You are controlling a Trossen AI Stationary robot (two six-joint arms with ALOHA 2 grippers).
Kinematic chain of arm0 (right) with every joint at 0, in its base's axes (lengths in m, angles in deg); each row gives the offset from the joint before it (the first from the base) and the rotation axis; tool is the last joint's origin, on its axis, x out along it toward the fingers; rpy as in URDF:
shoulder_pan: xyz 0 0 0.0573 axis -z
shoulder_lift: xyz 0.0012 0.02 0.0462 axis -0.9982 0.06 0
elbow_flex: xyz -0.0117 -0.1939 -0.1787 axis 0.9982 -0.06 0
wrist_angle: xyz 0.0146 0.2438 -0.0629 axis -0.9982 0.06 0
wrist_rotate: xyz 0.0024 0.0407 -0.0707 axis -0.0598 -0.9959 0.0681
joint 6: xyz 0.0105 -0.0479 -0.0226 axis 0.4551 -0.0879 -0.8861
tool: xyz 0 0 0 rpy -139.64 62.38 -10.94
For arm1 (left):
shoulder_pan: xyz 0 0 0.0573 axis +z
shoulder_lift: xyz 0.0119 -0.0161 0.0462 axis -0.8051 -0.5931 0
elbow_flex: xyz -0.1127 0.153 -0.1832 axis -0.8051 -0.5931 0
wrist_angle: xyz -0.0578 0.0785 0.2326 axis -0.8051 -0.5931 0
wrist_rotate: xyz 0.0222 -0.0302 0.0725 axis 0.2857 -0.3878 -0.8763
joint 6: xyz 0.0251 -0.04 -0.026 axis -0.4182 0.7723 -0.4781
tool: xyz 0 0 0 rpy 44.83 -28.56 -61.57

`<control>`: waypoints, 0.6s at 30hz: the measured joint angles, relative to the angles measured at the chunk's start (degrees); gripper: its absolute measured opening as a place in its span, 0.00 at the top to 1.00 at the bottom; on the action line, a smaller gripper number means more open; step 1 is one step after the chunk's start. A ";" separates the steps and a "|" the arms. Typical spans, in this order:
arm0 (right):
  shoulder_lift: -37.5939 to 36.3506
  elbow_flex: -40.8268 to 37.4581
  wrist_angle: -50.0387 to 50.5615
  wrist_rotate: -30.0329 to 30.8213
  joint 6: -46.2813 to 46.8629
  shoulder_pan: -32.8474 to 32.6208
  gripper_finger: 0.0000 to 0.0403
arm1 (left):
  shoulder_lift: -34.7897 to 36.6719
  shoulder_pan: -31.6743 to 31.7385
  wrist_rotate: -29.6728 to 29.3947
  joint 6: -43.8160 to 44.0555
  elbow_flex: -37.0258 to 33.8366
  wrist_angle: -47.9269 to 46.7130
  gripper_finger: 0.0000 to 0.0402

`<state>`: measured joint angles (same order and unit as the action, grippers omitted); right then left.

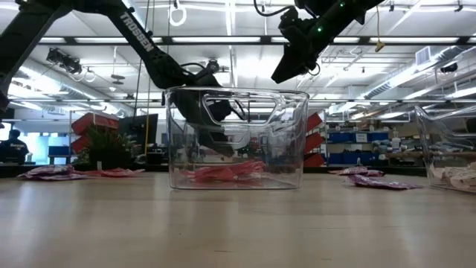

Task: Sort candy
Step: Put the red candy pack into the middle transparent bin

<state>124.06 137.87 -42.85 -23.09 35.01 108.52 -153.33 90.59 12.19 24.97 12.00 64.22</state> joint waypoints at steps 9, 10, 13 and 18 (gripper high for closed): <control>0.02 0.00 -0.01 -1.61 0.01 -0.02 0.56 | -0.97 0.87 -1.03 -0.50 0.14 -0.59 0.59; 0.02 0.00 -0.01 -1.80 0.01 -0.09 0.56 | -1.48 0.85 -0.93 -0.90 0.08 -1.08 0.59; 0.02 0.00 -0.06 -2.46 0.27 -0.41 0.56 | -2.17 0.71 -0.21 -1.76 0.08 -2.66 0.59; 0.02 0.00 -0.12 -2.82 0.40 -0.64 0.56 | -3.66 0.81 -0.05 -1.73 0.06 -1.98 0.59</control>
<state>124.08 137.87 -42.97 -25.91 35.41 107.87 -156.99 91.40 12.14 23.23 12.07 62.23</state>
